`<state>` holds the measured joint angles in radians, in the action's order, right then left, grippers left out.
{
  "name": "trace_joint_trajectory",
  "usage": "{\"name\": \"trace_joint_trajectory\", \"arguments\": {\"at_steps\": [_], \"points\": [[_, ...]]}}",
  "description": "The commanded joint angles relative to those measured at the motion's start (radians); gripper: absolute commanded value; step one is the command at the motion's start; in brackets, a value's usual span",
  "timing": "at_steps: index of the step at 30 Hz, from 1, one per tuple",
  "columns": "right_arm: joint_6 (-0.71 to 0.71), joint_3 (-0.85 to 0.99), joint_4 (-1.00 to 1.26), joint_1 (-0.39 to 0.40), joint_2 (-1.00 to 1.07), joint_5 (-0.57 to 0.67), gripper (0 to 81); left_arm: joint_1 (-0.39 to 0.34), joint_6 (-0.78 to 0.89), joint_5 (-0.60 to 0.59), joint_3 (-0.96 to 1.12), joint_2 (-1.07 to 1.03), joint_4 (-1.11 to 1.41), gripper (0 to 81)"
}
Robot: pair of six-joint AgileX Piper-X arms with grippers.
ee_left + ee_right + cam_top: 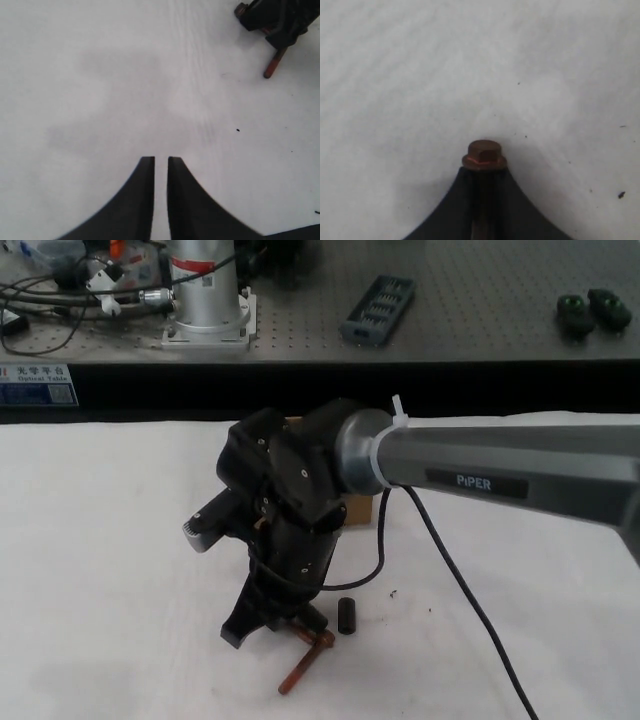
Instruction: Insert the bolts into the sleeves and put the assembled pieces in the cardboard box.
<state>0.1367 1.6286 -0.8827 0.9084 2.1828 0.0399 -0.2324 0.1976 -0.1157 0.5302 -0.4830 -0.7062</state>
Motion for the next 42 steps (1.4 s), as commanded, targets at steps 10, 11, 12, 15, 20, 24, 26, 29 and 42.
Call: {"name": "trace_joint_trajectory", "arguments": {"at_steps": [10,11,12,15,20,24,26,29,42], "points": [[0.013,-0.012,0.03,0.002,-0.267,0.023,3.7,0.001,0.007,-0.208,0.001,0.002,0.22,7.3],[0.013,-0.022,0.028,0.002,-0.298,0.021,3.7,0.001,0.055,-0.208,0.001,0.002,0.258,7.3],[0.004,-0.037,0.028,-0.001,-0.331,0.019,3.7,0.001,0.107,-0.208,0.001,-0.006,0.285,7.3],[-0.011,-0.103,0.035,-0.018,-0.44,0.019,3.7,0.001,0.247,-0.212,0.001,-0.047,0.305,7.3],[-0.018,-0.267,0.038,-0.061,-0.638,-0.007,3.7,-0.024,0.389,-0.21,0.008,-0.169,0.34,10.0],[-0.028,-0.409,0.038,-0.102,-0.814,-0.073,3.7,-0.082,0.499,-0.198,0.026,-0.269,0.427,11.7],[-0.032,-0.475,0.038,-0.125,-0.901,-0.085,3.7,-0.121,0.531,-0.175,0.039,-0.318,0.454,11.7],[-0.055,-0.569,0.036,-0.166,-1.042,-0.098,3.7,-0.193,0.536,-0.104,0.072,-0.411,0.472,11.7],[-0.137,-0.814,-0.072,-0.292,-1.488,-0.145,3.7,-0.467,0.644,0.21,0.327,-0.857,0.458,11.7]]}}
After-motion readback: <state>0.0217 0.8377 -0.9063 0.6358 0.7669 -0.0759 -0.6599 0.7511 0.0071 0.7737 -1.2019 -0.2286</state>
